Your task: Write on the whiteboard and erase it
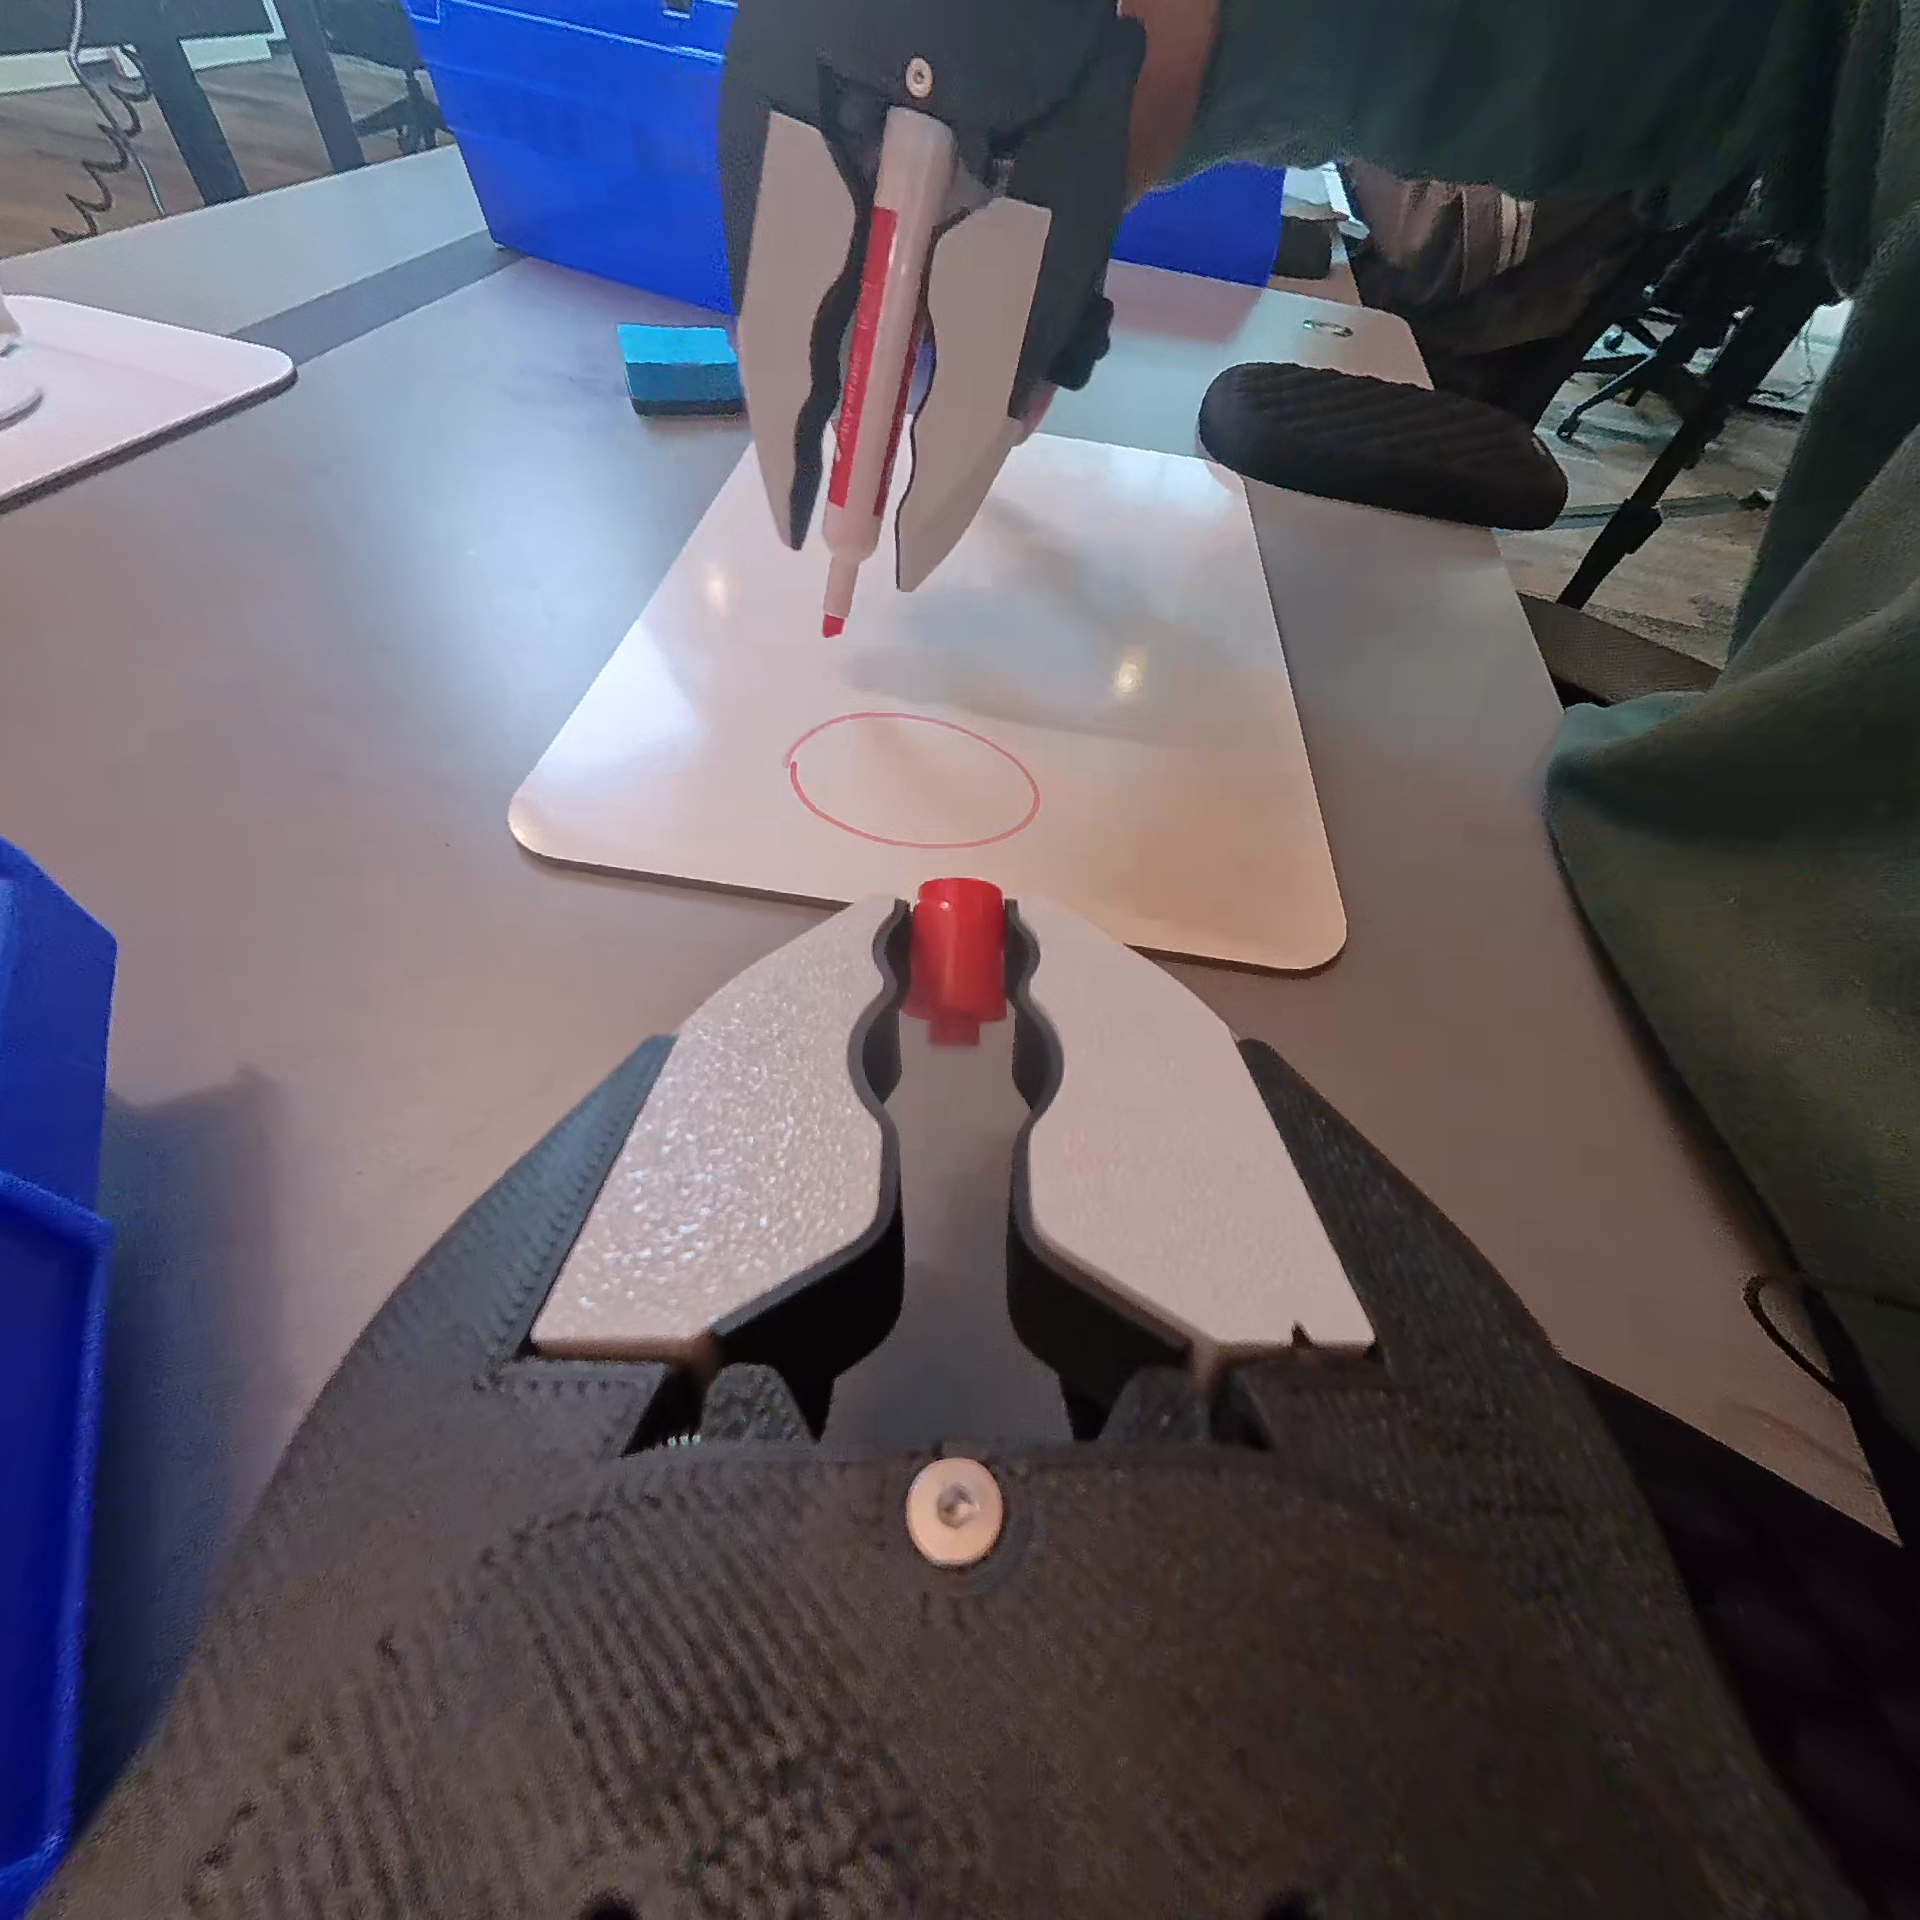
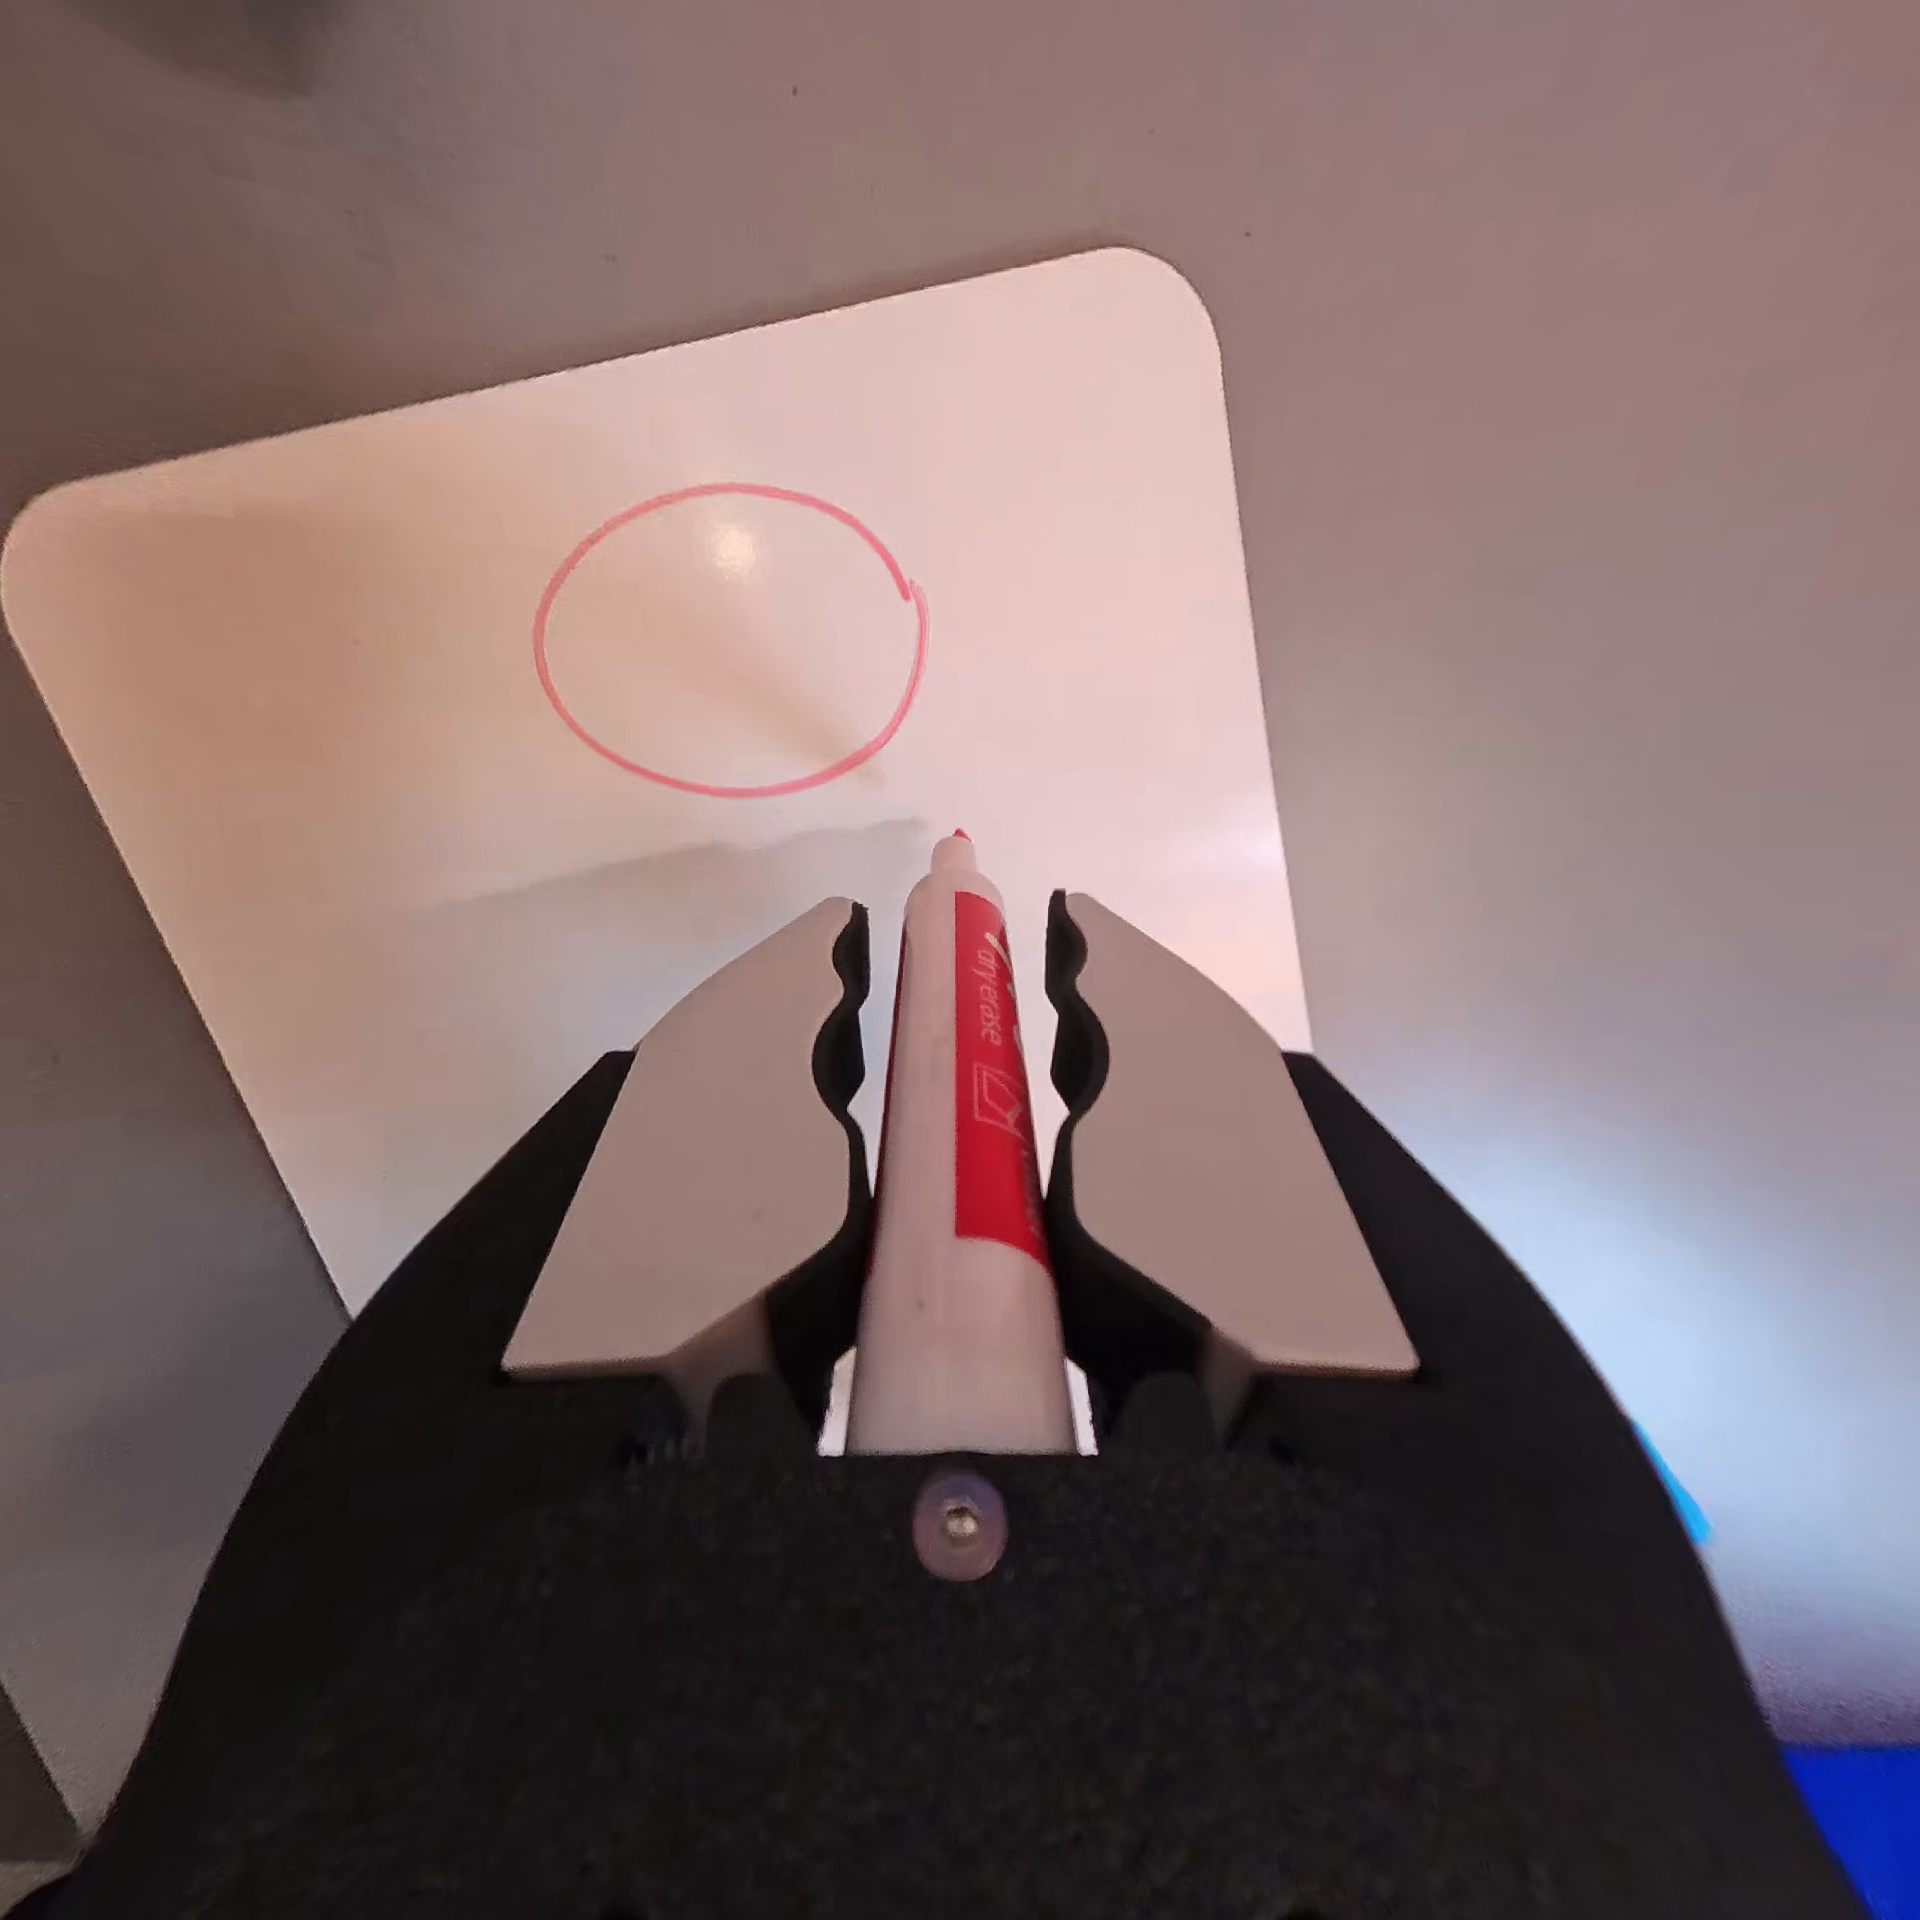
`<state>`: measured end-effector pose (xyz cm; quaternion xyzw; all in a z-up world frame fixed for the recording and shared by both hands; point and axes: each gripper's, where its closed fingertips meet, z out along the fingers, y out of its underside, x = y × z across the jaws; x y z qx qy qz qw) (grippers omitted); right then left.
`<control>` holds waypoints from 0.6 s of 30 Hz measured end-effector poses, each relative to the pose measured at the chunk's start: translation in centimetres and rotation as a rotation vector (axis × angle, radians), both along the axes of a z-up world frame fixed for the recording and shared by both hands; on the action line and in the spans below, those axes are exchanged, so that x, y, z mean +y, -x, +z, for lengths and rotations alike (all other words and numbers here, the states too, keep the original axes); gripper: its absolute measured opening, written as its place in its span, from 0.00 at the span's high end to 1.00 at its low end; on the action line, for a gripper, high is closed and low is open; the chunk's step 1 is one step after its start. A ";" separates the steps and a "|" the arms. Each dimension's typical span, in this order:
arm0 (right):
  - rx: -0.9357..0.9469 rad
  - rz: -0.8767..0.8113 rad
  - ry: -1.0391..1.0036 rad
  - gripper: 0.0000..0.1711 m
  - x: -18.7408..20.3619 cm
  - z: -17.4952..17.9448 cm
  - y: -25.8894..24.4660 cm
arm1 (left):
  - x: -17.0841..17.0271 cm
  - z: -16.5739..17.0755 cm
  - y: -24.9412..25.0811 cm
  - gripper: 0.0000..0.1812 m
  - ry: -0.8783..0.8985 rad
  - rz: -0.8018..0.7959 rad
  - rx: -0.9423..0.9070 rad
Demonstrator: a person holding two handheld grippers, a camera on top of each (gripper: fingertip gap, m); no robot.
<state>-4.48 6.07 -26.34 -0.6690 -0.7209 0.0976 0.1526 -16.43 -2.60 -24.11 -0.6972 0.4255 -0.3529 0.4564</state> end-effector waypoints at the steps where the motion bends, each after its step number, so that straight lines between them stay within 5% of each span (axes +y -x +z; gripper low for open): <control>1: 0.002 -0.005 0.000 0.80 -0.1 -0.2 -0.1 | 0.1 0.0 0.0 0.91 -0.004 0.004 0.000; 18: -0.015 -0.026 -0.020 0.80 0.6 -0.9 -0.2 | 0.2 0.1 0.1 0.91 -0.030 0.018 0.008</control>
